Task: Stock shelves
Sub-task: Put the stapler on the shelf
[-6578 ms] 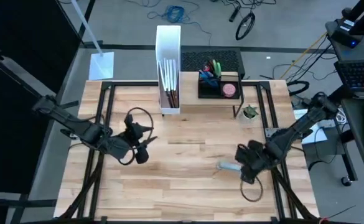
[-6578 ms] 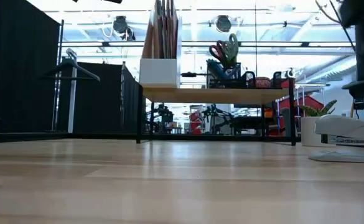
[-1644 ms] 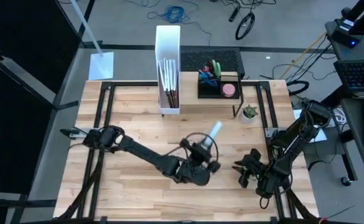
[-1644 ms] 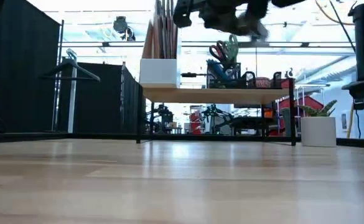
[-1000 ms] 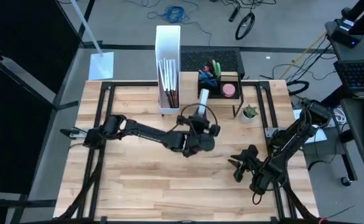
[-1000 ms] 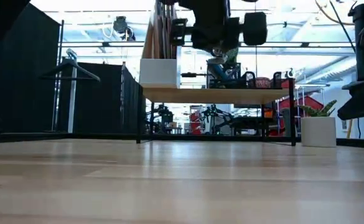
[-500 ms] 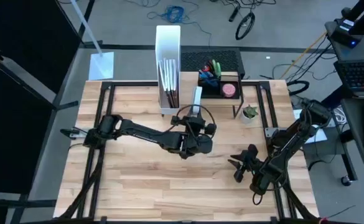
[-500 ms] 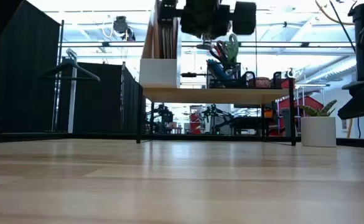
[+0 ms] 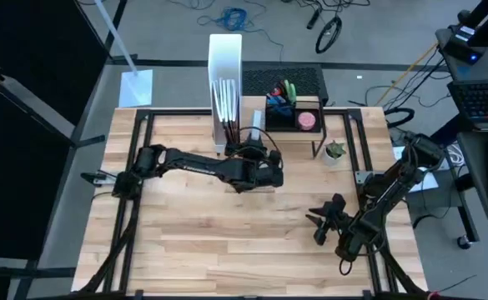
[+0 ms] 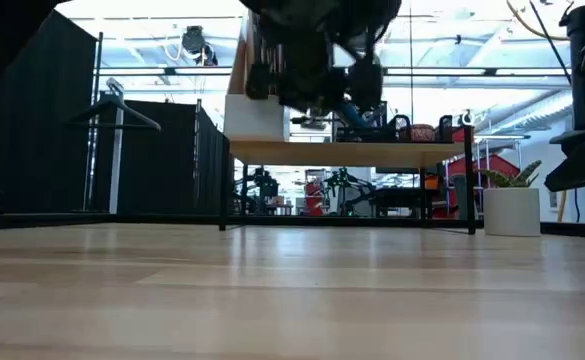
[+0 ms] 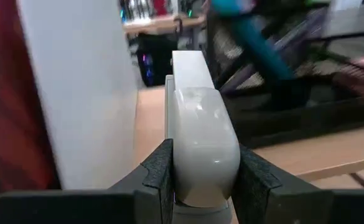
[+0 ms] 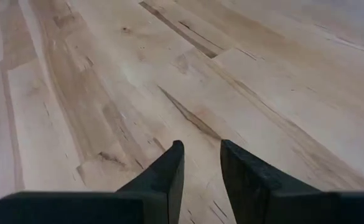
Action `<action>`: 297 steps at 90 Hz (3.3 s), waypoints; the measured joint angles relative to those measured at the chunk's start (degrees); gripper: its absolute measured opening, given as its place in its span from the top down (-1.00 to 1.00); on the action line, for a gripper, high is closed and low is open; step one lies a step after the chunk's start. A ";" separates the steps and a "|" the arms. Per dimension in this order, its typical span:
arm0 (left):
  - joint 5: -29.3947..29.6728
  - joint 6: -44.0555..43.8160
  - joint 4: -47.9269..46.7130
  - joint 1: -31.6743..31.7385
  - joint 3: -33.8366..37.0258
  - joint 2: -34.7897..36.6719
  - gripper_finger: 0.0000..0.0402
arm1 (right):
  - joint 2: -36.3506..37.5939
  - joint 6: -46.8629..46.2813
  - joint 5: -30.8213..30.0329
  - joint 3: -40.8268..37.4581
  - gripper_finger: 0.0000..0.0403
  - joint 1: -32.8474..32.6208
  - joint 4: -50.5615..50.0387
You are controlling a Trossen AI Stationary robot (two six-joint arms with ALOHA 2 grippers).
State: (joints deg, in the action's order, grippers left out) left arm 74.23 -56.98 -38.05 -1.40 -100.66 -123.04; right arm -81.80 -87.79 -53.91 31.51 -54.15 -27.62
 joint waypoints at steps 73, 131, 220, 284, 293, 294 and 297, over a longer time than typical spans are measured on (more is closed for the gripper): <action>-6.88 0.82 1.02 2.76 -0.04 0.13 0.15 | -5.25 0.07 0.23 0.00 0.57 0.07 5.18; -8.43 14.74 1.46 -5.47 0.07 6.52 0.13 | -5.03 4.48 3.00 0.00 0.57 0.04 6.45; -14.79 -5.74 -47.72 -30.98 4.41 22.35 0.12 | -4.99 81.15 -0.12 0.00 0.92 33.76 55.57; -14.84 -5.49 -41.89 -28.14 18.51 22.75 0.12 | -7.42 94.32 7.41 4.80 1.00 55.96 65.41; -13.68 -5.43 -41.89 -28.25 18.51 22.73 0.12 | -9.30 93.29 7.72 5.74 1.00 56.79 66.35; -13.54 -5.37 -41.88 -28.24 18.51 22.73 0.12 | -9.60 93.25 7.72 5.89 1.00 56.81 66.52; -13.33 -5.09 -41.90 -28.22 18.51 22.73 0.12 | -10.63 93.24 7.64 6.34 1.00 56.87 66.82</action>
State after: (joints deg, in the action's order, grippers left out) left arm 60.90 -62.07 -79.95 -29.62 -82.15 -100.31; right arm -92.43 5.45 -46.27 37.84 2.72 39.20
